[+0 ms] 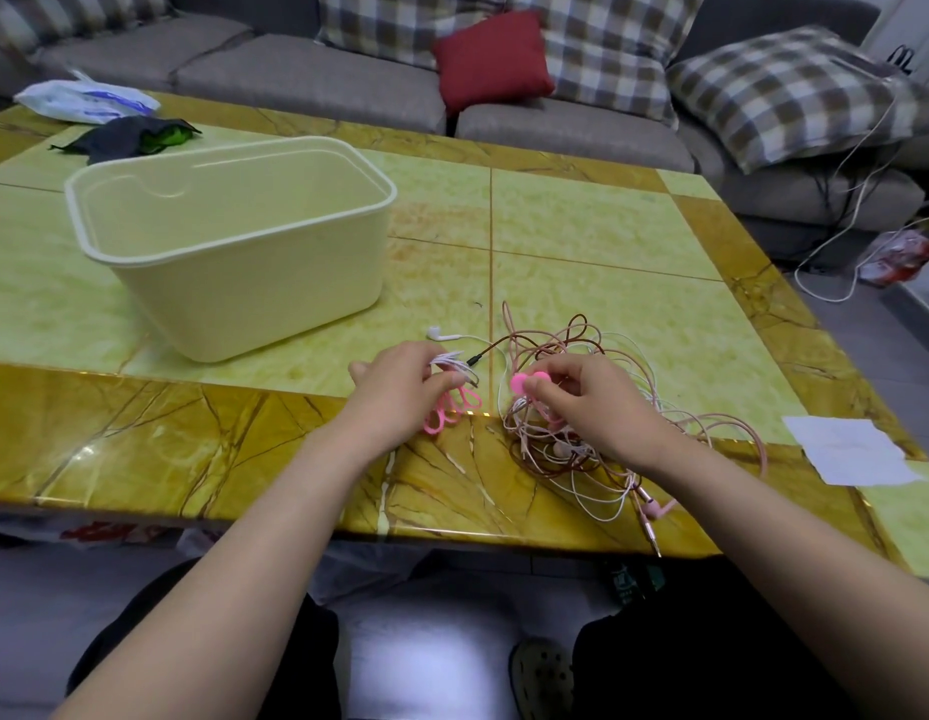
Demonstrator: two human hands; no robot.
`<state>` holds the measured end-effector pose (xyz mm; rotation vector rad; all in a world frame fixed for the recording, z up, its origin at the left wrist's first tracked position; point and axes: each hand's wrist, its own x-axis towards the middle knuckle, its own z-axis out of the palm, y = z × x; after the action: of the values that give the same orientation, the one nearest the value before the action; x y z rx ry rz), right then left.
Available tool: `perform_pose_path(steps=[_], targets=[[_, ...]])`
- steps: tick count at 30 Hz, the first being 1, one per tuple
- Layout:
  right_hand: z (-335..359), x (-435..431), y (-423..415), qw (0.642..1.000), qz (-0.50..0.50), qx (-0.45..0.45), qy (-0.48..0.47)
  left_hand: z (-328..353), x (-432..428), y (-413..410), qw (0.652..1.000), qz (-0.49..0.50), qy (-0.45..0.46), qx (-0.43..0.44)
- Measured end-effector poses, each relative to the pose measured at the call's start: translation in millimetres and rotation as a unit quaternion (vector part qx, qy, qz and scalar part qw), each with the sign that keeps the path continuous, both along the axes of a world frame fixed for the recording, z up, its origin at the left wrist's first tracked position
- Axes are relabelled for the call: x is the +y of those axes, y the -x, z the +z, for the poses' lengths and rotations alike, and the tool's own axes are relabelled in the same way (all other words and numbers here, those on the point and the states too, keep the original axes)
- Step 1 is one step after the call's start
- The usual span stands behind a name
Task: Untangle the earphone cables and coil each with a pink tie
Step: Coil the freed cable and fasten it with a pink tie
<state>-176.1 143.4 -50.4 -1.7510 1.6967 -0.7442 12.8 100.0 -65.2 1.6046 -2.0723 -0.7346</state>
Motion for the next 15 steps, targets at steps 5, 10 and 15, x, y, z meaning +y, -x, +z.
perform_pose_path(steps=[5,10,15], targets=[[1,2,-2,1.000,-0.009,-0.001,0.001,0,-2,1,0.999,0.027,0.025,-0.036],[4,4,-6,0.999,-0.019,-0.022,0.015,7,-2,-1,0.987,0.089,0.133,-0.004],[8,4,-9,0.999,-0.027,-0.037,0.017,10,-2,-2,0.983,0.107,0.149,0.014]])
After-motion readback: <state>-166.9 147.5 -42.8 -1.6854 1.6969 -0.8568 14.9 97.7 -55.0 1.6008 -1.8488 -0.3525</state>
